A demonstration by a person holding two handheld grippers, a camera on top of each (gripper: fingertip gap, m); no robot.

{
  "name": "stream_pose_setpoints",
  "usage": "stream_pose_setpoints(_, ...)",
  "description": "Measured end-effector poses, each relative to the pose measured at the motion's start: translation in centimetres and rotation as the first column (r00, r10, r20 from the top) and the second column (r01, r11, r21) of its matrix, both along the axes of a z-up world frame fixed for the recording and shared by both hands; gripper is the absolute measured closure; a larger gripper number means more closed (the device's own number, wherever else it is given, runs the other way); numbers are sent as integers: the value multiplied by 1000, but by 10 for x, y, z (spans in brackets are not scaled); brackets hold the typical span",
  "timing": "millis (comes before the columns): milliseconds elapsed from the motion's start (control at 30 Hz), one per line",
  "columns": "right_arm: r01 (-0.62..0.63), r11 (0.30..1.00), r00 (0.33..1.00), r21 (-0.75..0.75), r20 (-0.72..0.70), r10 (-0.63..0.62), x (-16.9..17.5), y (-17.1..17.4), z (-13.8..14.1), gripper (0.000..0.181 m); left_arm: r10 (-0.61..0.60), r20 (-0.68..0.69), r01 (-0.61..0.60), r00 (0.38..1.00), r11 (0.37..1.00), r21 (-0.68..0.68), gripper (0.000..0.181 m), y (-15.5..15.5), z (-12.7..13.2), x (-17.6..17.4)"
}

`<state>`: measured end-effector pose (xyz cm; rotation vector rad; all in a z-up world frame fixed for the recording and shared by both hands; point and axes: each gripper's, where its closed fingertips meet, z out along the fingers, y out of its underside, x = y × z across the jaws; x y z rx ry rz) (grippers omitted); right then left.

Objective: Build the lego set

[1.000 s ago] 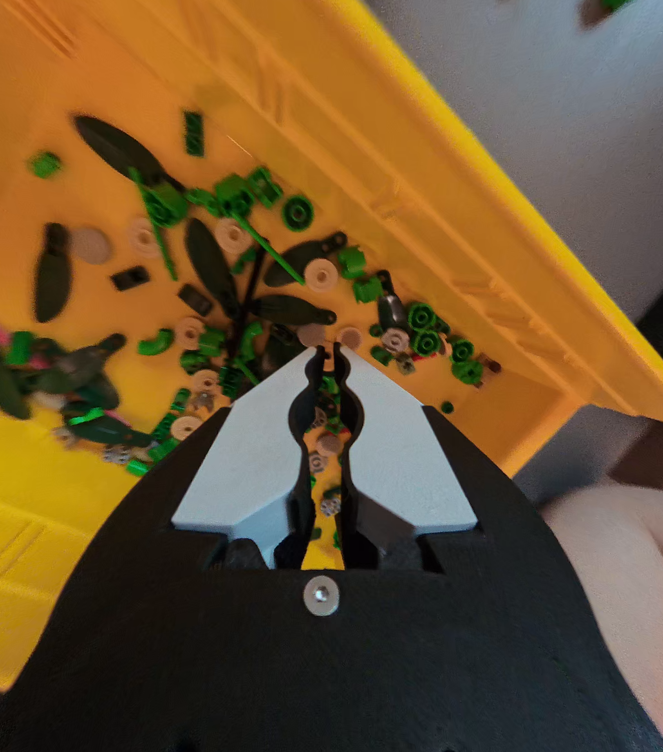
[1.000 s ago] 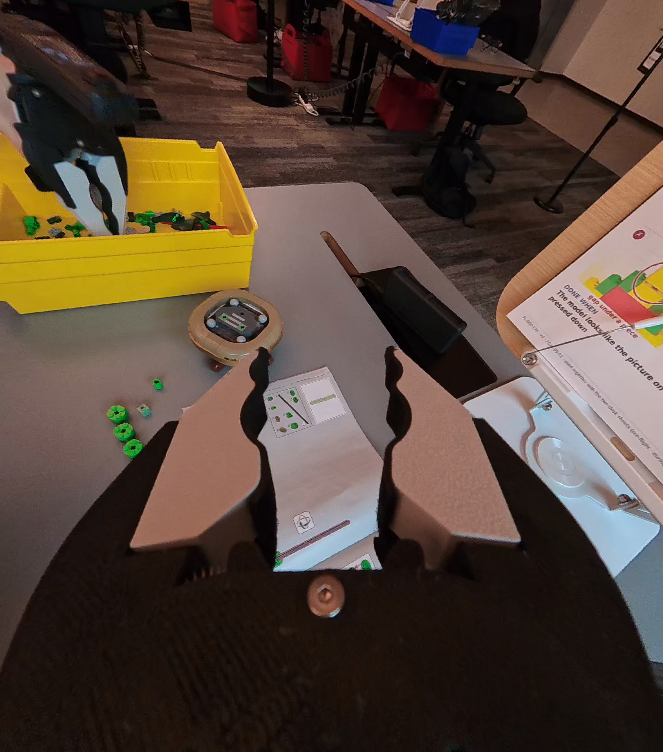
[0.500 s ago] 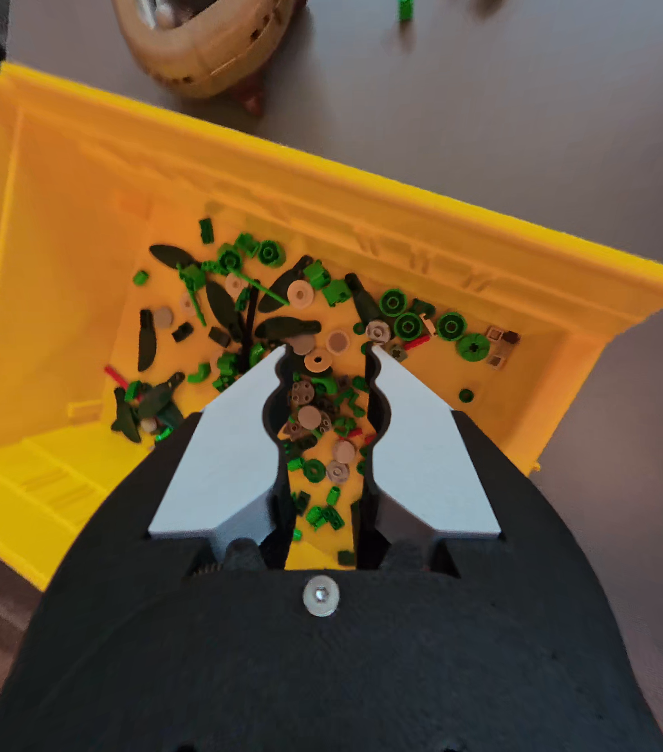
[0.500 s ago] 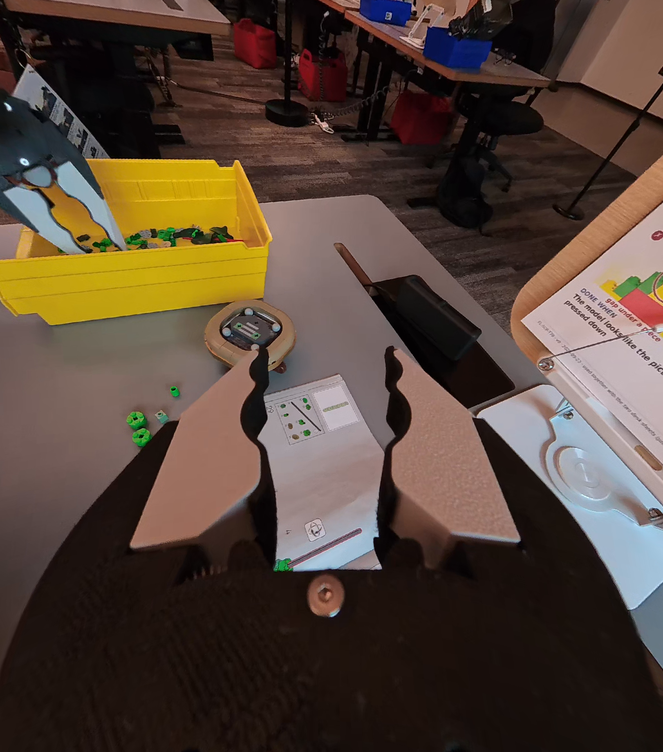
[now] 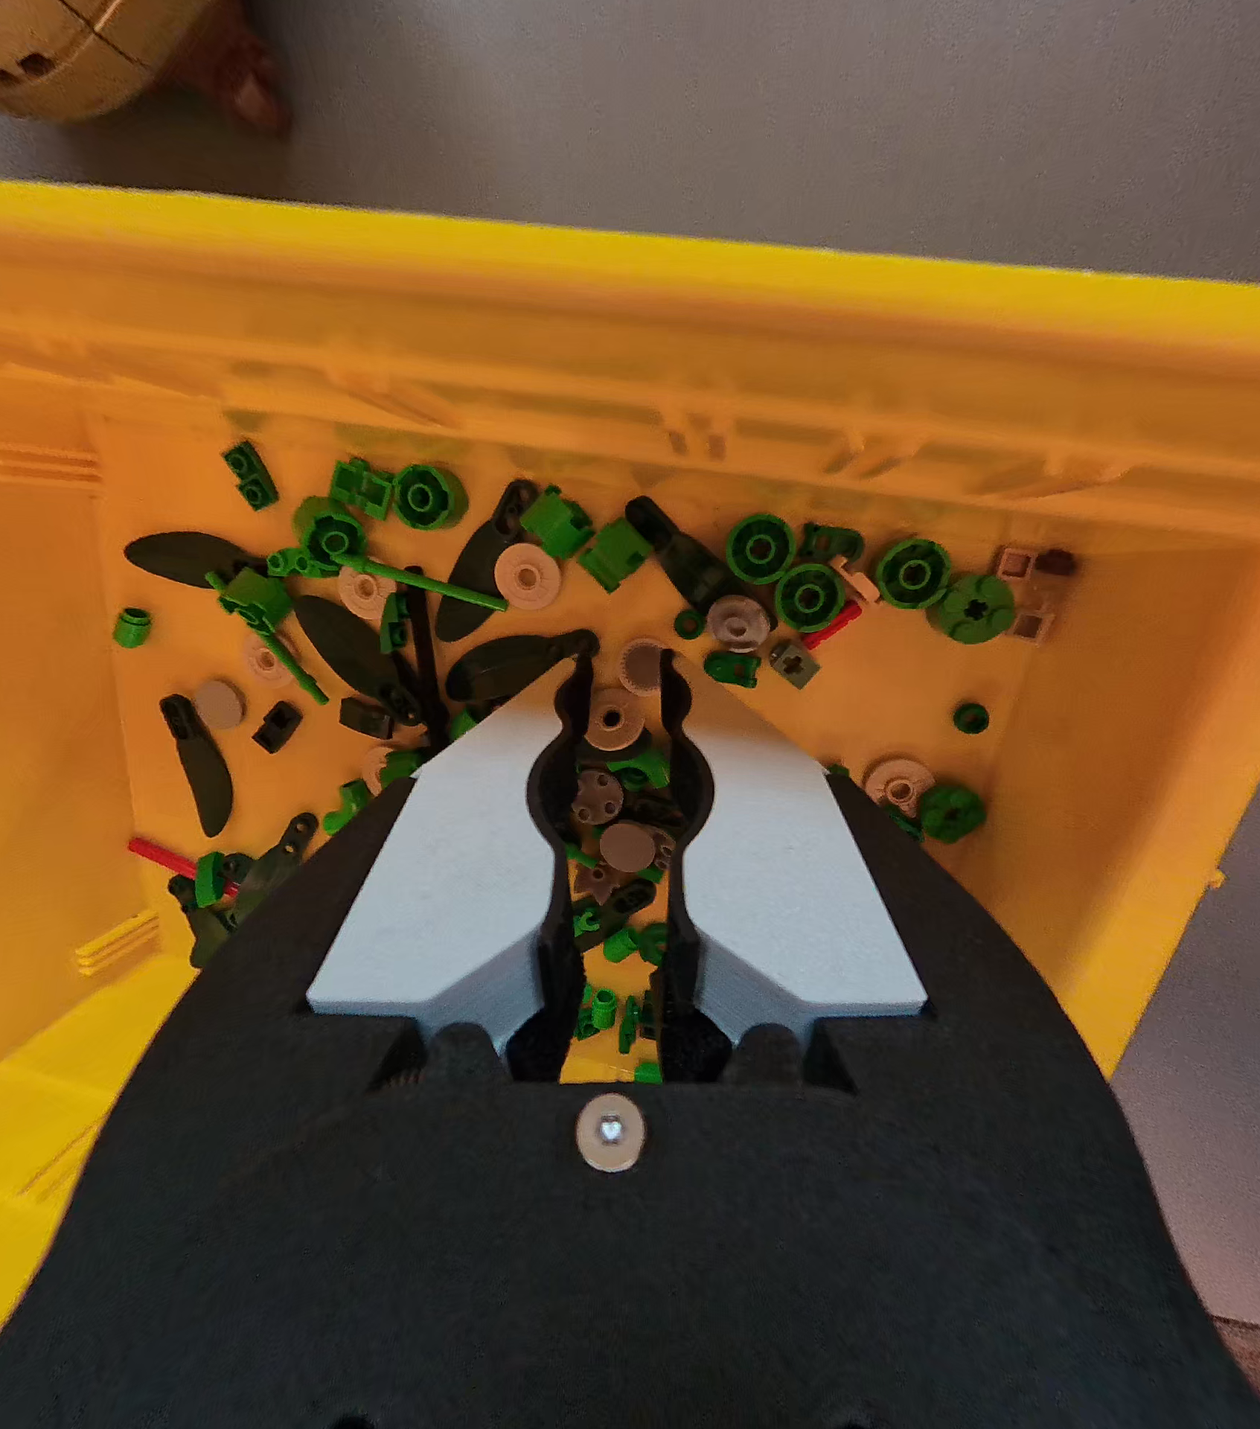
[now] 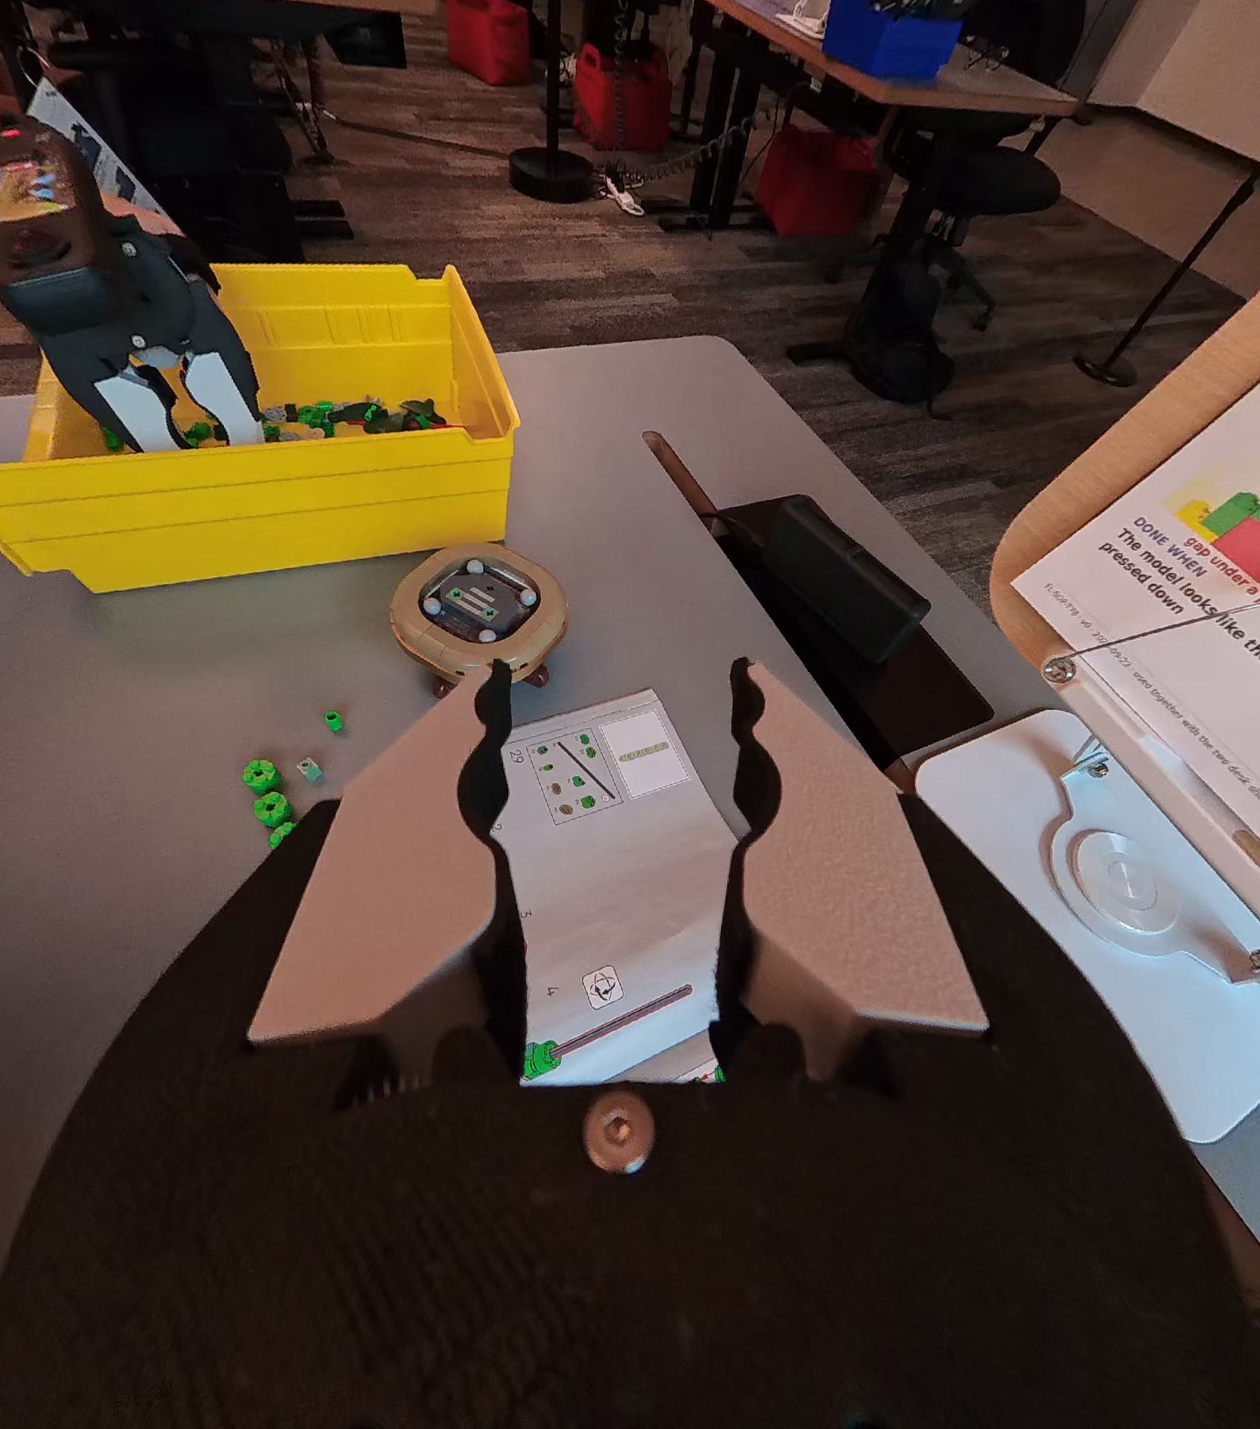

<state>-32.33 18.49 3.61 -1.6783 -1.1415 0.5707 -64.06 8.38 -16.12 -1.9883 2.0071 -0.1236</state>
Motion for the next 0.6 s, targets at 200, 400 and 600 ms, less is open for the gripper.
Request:
stream_pose_setpoints(200,-5,1000,1000,-4,17,5,-1,0,-3,125,-27,-15,27,1000,999,-26,164,-5,-5,1)
stream_pose_setpoints(400,-20,1000,999,-7,38,20,-5,-3,-7,125,-14,-6,14,1000,999,-44,166,-4,-7,-1)
stream_pose_setpoints(600,-42,999,998,1,48,42,-9,-8,-6,125,9,-26,-10,1000,999,-35,167,-2,-6,-4)
